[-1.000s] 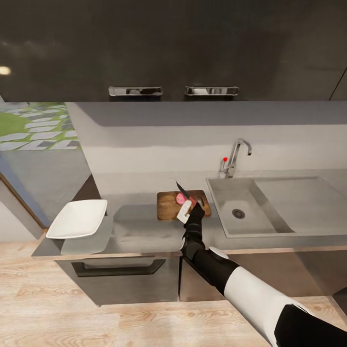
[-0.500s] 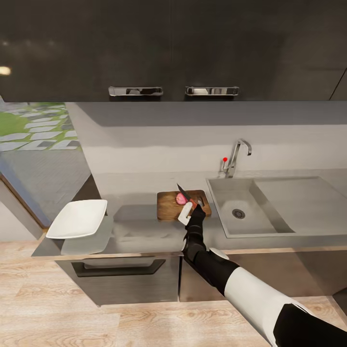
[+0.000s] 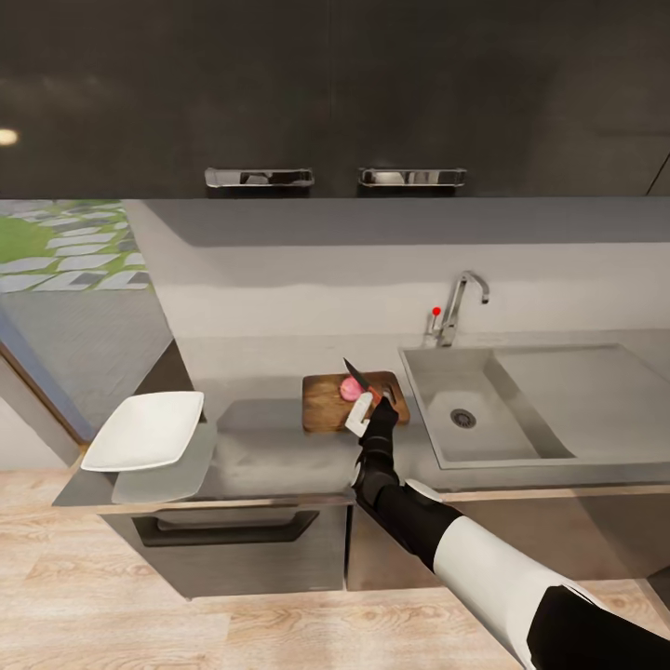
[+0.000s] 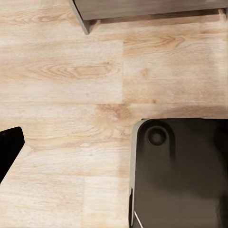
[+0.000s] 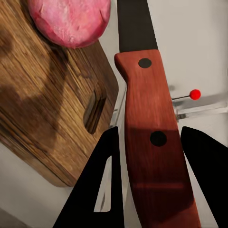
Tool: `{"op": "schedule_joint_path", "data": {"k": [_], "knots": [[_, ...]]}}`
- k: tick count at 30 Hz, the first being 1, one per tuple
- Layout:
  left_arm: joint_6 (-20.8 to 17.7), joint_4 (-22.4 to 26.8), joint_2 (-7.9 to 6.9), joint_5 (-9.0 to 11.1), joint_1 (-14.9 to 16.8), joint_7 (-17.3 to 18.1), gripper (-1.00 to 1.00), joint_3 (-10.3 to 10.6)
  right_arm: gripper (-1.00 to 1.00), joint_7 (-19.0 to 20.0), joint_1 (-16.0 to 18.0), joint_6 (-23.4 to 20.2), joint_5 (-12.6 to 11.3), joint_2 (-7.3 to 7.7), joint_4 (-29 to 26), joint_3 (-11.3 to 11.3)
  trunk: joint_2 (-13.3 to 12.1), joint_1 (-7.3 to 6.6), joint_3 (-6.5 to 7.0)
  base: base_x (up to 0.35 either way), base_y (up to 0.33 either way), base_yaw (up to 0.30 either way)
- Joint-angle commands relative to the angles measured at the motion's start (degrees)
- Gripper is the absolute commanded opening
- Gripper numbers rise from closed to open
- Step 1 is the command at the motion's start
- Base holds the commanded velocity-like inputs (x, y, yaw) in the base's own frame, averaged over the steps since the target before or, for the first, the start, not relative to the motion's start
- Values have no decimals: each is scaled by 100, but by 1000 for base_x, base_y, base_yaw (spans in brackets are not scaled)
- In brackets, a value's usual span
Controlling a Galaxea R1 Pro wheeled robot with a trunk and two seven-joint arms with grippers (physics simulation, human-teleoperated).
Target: In the kitchen, take the Vidalia onion out of the sink, dice it on the chopping board with the paring knife, put the diced onion into the bowl on the countertop, then place both the paring knife and the chopping board into the sink.
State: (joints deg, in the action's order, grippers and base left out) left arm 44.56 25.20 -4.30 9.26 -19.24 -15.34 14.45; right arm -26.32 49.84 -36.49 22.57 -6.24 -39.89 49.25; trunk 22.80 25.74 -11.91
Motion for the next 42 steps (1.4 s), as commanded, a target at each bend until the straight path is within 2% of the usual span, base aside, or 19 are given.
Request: {"op": "schedule_joint_path", "data": {"k": [1, 9, 42], "knots": [[9, 12, -7, 58, -1, -21, 100, 49, -100, -14, 8, -34, 11, 0, 9, 24, 11, 4, -10, 26, 0, 0], [9, 9, -4, 61, -1, -18, 100, 49, -100, -9, -79, -24, 11, 0, 77, 24, 11, 4, -10, 6, 0, 0], [9, 7, -2, 65, -1, -15, 100, 49, -100, -13, -80, -24, 11, 0, 75, 24, 11, 4, -10, 0, 0, 0]]}}
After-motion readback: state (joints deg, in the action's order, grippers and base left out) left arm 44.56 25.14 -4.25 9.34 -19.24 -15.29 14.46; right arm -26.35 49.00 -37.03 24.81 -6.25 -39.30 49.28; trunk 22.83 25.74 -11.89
